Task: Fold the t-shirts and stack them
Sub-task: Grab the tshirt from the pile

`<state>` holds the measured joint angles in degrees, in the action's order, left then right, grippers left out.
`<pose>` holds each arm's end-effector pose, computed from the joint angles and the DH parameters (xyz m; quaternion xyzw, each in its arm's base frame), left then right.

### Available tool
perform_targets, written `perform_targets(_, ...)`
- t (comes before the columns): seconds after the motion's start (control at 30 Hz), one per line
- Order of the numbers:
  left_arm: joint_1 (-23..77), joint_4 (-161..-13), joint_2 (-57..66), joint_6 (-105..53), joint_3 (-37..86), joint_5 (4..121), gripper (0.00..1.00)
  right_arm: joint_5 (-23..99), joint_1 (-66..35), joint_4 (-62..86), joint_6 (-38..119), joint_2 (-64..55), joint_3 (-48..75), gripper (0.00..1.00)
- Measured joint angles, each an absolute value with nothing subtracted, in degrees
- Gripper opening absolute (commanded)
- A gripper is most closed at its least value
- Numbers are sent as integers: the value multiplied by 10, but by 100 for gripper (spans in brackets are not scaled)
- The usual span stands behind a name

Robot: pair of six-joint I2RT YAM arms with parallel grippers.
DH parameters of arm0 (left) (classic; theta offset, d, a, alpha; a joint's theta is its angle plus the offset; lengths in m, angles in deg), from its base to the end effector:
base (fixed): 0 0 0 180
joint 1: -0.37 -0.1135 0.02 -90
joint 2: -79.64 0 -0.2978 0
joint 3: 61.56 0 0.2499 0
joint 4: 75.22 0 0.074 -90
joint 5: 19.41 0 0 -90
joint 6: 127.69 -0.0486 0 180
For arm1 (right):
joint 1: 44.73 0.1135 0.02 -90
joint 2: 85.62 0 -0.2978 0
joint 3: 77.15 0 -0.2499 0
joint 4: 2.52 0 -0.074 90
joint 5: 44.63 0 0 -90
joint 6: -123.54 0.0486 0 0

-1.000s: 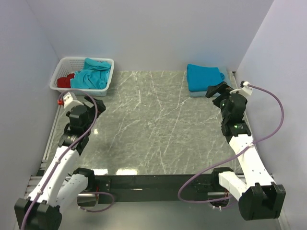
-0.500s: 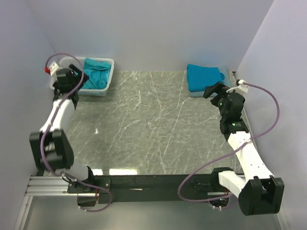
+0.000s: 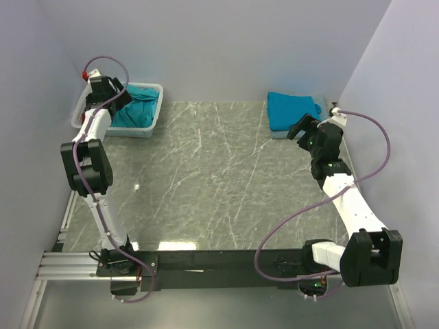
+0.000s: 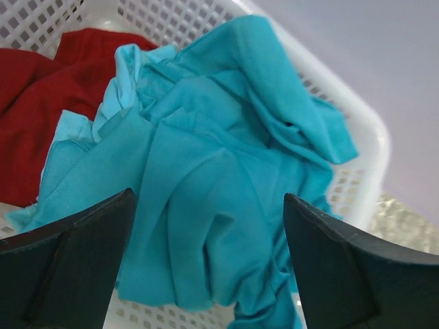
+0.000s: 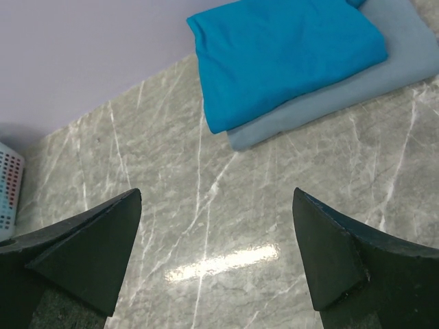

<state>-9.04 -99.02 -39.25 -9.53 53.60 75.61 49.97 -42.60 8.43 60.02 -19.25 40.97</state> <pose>0.5141 0.0895 0.3014 -0.2966 0.8014 -0.0474 0.5172 0.2678 0.0061 0.3342 0.1914 0.7720 0.1186 0.5943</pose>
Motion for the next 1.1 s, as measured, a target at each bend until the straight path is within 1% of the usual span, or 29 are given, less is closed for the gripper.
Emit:
perform_targets(0.2, -91, -1037, -414, -113, 551, 767, 87, 504, -426, 98, 596, -184, 409, 97)
perform_targets(0.23, -91, -1043, -415, -114, 551, 770, 83, 505, -426, 100, 596, -183, 408, 96)
perform_targets(0.27, -91, -1046, -417, -115, 551, 771, 82, 506, -426, 101, 596, -181, 407, 96)
perform_targets(0.3, -91, -1048, -420, -117, 551, 771, 76, 507, -426, 102, 596, -179, 405, 96)
perform_targets(0.37, -91, -1050, -427, -119, 551, 771, 68, 508, -426, 106, 596, -176, 402, 96)
perform_targets(0.4, -91, -1051, -430, -121, 551, 770, 58, 508, -426, 106, 596, -175, 402, 96)
perform_targets(0.47, -91, -1053, -440, -124, 552, 766, 45, 510, -426, 109, 596, -172, 401, 96)
perform_targets(0.5, -91, -1057, -446, -125, 555, 765, 30, 511, -426, 111, 596, -170, 400, 96)
perform_targets(0.57, -91, -1065, -457, -127, 563, 761, 15, 514, -426, 114, 596, -165, 399, 96)
perform_targets(0.6, -91, -1066, -459, -127, 564, 759, 3, 515, -426, 117, 596, -164, 398, 96)
perform_targets(0.63, -91, -1067, -460, -127, 564, 757, 0, 516, -426, 119, 596, -163, 398, 96)
perform_targets(0.9, -92, -1060, -447, -127, 557, 741, 0, 518, -426, 124, 596, -163, 398, 96)
perform_targets(1.1, -93, -1043, -388, -115, 554, 721, 0, 518, -426, 124, 596, -163, 398, 96)
